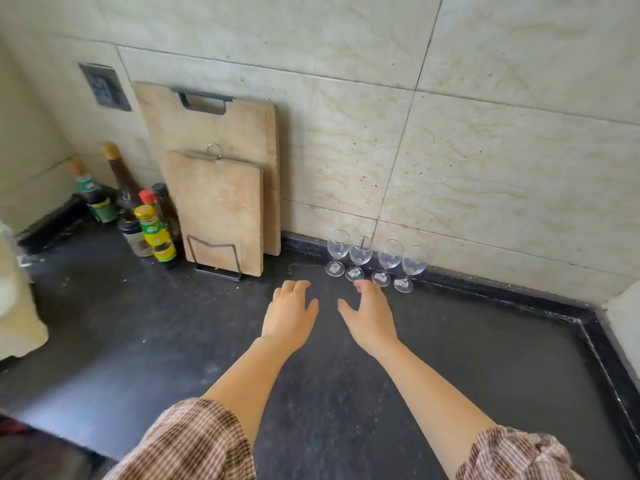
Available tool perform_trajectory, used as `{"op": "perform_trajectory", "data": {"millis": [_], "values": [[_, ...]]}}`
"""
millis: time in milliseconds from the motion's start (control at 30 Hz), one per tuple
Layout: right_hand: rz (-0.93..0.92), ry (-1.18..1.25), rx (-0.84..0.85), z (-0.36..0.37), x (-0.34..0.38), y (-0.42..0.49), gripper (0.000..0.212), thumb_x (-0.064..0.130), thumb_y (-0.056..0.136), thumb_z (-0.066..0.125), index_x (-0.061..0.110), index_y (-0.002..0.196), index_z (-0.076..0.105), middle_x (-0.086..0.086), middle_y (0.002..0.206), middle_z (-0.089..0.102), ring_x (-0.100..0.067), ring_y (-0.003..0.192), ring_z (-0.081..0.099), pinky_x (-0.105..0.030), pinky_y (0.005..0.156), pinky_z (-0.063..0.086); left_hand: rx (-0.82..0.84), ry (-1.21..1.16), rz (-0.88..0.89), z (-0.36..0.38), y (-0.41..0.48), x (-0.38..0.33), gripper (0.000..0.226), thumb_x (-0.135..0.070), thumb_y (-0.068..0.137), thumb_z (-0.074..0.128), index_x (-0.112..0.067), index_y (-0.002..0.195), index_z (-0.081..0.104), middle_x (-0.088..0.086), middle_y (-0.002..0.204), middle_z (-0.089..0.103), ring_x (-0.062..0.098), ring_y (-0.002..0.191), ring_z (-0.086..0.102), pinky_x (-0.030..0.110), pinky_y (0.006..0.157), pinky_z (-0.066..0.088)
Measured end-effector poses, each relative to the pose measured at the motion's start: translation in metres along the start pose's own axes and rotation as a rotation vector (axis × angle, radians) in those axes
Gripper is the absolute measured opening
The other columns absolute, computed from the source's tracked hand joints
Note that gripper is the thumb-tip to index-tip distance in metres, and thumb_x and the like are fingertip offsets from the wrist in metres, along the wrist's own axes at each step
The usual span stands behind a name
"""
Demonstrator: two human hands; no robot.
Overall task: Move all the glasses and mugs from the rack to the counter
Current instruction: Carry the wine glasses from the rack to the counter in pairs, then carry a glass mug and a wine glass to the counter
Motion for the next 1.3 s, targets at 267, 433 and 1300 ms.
{"op": "perform_trajectory", "data": {"millis": [267,433,1300], "values": [[-0.236,0.016,0.164,0.098,0.145,-0.151,0.053,0.037,0.091,0.058,0.017,0.137,0.041,0.000,0.140,0.043,-0.016,0.127,0.044,-0.027,0.095,0.039,-0.281,-0.005,-0.197,-0.142,-0.178,0.134,0.041,-0.031,0.098,0.045,-0.016,0.136,0.045,0.004,0.141,0.043,0.023,0.129,0.041,0.036,0.094,0.046],[-0.445,-0.005,0.273,0.155,0.250,-0.262,0.053,0.038,0.091,0.057,0.018,0.137,0.041,0.000,0.139,0.044,-0.017,0.125,0.044,-0.030,0.094,0.042,-0.426,0.060,-0.324,-0.231,-0.312,0.208,0.042,-0.029,0.097,0.044,-0.015,0.137,0.044,0.006,0.139,0.044,0.025,0.127,0.042,0.037,0.096,0.045],[-1.543,-0.238,0.564,0.443,0.719,-0.823,0.052,0.041,0.089,0.054,0.013,0.132,0.042,-0.010,0.130,0.047,-0.030,0.120,0.043,-0.046,0.093,0.040,-0.723,0.538,-1.142,-0.572,-0.892,0.525,0.045,-0.034,0.093,0.045,-0.013,0.132,0.046,0.013,0.133,0.046,0.032,0.121,0.043,0.045,0.095,0.043]]}}
Point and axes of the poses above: each hand's wrist, its own y-axis towards the middle knuckle, its own z-axis out of the palm, x = y × z, the point moved 9 cm from there along y, towards the middle knuckle
